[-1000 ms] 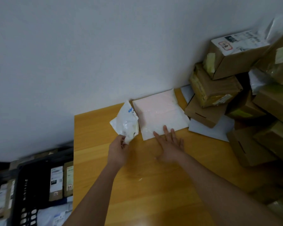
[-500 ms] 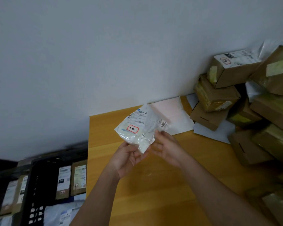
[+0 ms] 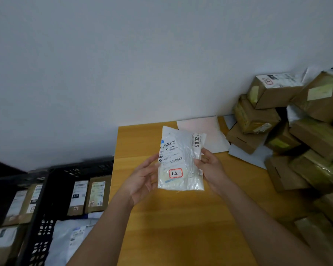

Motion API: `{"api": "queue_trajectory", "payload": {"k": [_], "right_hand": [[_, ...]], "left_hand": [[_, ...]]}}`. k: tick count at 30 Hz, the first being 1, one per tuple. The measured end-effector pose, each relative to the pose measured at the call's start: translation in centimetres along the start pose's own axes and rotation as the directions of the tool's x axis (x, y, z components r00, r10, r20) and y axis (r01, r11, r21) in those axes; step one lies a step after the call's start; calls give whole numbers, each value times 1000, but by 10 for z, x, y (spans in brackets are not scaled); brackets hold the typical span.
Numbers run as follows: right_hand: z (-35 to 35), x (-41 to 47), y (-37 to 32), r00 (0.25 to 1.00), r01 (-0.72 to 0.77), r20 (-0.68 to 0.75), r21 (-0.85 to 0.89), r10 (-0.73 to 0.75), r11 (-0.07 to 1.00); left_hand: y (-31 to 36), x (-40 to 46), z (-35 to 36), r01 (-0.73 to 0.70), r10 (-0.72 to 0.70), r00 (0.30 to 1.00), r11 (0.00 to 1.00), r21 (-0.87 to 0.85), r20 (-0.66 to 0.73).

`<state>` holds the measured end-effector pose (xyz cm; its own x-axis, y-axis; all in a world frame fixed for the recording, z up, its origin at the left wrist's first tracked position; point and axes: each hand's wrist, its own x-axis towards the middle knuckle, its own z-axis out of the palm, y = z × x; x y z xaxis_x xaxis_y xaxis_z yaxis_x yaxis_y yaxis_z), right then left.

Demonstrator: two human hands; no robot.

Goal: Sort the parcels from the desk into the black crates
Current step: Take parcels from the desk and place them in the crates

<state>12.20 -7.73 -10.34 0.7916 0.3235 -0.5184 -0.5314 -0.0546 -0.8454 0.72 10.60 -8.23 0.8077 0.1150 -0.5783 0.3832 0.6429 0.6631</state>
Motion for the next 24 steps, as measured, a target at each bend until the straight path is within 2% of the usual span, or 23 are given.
{"api": "queue_trajectory", "payload": {"k": [3, 6, 9, 15, 17, 20, 24], "right_hand": [[-2, -10, 6, 997, -4, 82, -84, 10, 996], [-9, -18, 14, 991, -16, 128, -131, 33, 991], [-24, -24, 27, 993, -46, 98, -140, 60, 989], [-38, -35, 44, 995, -96, -6, -256, 98, 962], [-29, -37, 49, 995, -97, -24, -292, 94, 951], [-10, -41, 56, 993, -97, 26, -327, 111, 940], [19, -52, 64, 946, -120, 241, -359, 216, 926]], "left_hand": [[-11, -7, 7, -15, 16, 998, 1000, 15, -53], [-29, -13, 9, -11, 19, 985, 999, 49, -170], [-51, -21, 12, 0, 5, 970, 1000, 21, -243], [-83, -42, 25, 28, -25, 969, 1000, 9, -245], [-85, -51, 19, 29, -25, 958, 1000, 11, -284], [-83, -62, -1, 16, -13, 900, 1000, 3, -436], [-81, -78, -36, -1, -26, 796, 999, -44, -605]]}}
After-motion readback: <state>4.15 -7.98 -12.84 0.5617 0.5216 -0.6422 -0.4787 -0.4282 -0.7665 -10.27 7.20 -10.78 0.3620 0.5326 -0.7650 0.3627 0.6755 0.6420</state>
